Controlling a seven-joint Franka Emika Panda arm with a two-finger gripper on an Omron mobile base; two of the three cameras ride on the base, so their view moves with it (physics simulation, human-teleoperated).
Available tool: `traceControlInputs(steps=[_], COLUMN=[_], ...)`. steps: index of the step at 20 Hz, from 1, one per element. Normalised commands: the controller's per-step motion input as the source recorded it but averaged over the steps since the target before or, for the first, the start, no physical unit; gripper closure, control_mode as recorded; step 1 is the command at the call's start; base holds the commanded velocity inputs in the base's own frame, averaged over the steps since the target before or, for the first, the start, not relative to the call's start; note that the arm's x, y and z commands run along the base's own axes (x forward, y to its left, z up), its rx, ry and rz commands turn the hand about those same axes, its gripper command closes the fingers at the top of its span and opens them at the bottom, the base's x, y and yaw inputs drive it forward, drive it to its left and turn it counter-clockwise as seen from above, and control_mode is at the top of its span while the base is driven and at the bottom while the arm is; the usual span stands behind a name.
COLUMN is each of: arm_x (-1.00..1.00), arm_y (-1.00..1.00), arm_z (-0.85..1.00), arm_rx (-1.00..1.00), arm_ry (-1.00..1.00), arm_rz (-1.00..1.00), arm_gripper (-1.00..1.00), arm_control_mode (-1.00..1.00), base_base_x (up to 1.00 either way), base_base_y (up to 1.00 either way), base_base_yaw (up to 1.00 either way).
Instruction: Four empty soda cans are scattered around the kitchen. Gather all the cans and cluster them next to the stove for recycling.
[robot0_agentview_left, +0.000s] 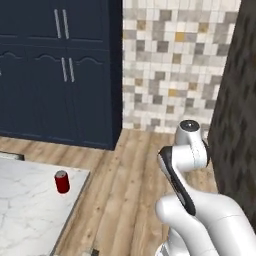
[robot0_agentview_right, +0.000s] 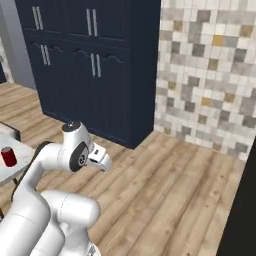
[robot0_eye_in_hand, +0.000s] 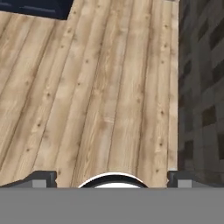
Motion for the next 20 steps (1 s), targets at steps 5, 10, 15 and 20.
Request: traceControlInputs(steps=[5,10,15,20], arm_x=[0.0,0.0,0.0,0.0], arm_y=[0.0,0.0,0.0,0.0], arm_z=[0.0,0.0,0.0,0.0], arm_rx=[0.0,0.0,0.0,0.0], arm_ry=[0.0,0.0,0.0,0.0], arm_rz=[0.0,0.0,0.0,0.0], arm_gripper=[-1.0,-1.0,-1.0,-1.0], arm_control_mode=[1.0,1.0,1.0,1.0], base_base_x=[0.46,0.45,0.49,0.54], base_base_y=[-0.08,-0.12,-0.18,-0.19], base_base_yaw=[0.56,0.52,0.39,0.27])
